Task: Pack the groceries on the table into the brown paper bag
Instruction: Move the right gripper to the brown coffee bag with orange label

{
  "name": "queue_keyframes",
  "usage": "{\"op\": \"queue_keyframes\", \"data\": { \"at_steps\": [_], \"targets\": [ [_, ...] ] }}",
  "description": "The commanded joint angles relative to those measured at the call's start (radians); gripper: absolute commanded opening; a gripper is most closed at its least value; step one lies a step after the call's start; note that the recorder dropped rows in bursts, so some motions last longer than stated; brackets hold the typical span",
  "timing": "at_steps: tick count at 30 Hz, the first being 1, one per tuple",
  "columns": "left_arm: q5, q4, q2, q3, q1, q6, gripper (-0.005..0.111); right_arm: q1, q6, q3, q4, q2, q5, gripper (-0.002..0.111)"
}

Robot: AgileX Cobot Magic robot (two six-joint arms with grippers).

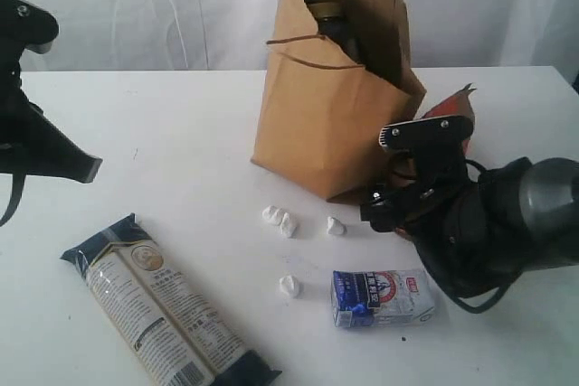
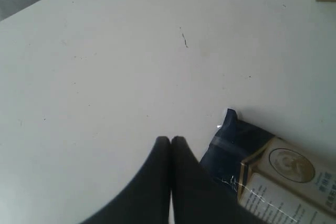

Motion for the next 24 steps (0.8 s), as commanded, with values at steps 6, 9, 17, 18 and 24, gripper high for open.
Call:
{"op": "queue_keyframes", "data": {
  "at_steps": [6,9,17,18,24],
  "targets": [
    [0.01,0.004,-0.01,0.006,-0.001,-0.011,0.0,-0.005,-0.015,-0.003,0.134,0.017,0.008,0.054],
    [0.01,0.004,-0.01,0.006,-0.001,-0.007,0.0,-0.005,-0.015,-0.003,0.136,0.017,0.013,0.046],
    [0.016,0.004,-0.01,0.006,-0.001,-0.002,0.0,-0.005,-0.095,0.07,0.199,0.014,0.067,0.031],
    [0.018,0.004,-0.01,0.006,-0.001,0.004,0.0,-0.005,-0.094,0.083,0.201,0.014,0.065,0.029],
    [0.02,0.004,-0.01,0.006,-0.001,0.032,0.0,-0.005,-0.146,0.118,0.178,0.014,-0.004,0.029]
  ]
}}
